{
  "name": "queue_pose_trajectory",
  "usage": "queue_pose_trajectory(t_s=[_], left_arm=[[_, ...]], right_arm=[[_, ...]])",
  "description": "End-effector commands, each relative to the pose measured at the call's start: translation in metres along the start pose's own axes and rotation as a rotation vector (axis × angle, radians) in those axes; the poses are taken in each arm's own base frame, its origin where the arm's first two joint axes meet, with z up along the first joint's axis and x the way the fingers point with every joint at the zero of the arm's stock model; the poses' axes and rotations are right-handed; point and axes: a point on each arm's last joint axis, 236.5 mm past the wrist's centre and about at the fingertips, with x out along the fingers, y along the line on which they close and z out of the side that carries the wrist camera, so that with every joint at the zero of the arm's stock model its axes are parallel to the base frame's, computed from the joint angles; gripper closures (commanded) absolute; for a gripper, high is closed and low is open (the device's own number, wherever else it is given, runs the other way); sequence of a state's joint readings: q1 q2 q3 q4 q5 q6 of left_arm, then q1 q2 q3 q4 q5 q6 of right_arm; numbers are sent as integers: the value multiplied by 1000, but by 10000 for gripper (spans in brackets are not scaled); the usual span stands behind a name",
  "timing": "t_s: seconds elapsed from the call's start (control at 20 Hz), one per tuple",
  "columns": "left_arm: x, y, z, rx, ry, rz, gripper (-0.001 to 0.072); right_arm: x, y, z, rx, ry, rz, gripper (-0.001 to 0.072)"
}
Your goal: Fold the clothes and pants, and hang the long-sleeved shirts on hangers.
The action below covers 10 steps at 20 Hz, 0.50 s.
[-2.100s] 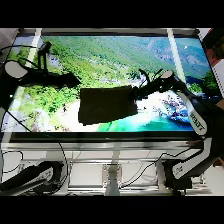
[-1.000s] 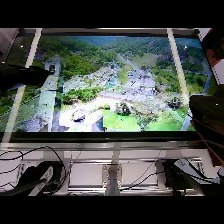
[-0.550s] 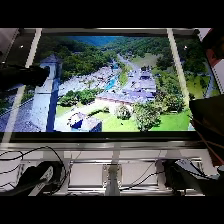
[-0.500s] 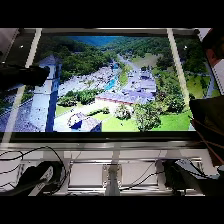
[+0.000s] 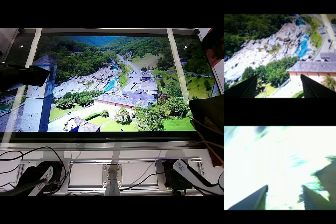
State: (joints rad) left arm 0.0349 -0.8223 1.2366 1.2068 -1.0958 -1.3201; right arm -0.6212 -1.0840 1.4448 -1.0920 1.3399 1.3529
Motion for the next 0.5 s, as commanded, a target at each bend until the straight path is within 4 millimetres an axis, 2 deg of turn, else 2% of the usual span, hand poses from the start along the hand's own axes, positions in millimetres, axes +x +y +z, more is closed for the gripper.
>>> queue_pose_trajectory(t_s=[0.0,0.05,0.1,0.15,0.3,0.45], left_arm=[[0,0,0,0,-1,1,124],[0,0,0,0,-1,1,124],[0,0,0,0,-1,1,124],[0,0,0,0,-1,1,124],[0,0,0,0,-1,1,124],[0,0,0,0,-1,1,124]], right_arm=[[32,107,-48,-466,158,51,407],[36,112,-52,-559,163,0,459],[37,113,-53,-605,163,-55,567],[37,109,-51,-579,158,-104,675],[35,95,-44,-328,127,-161,674],[36,95,-44,-313,127,-157,674]])
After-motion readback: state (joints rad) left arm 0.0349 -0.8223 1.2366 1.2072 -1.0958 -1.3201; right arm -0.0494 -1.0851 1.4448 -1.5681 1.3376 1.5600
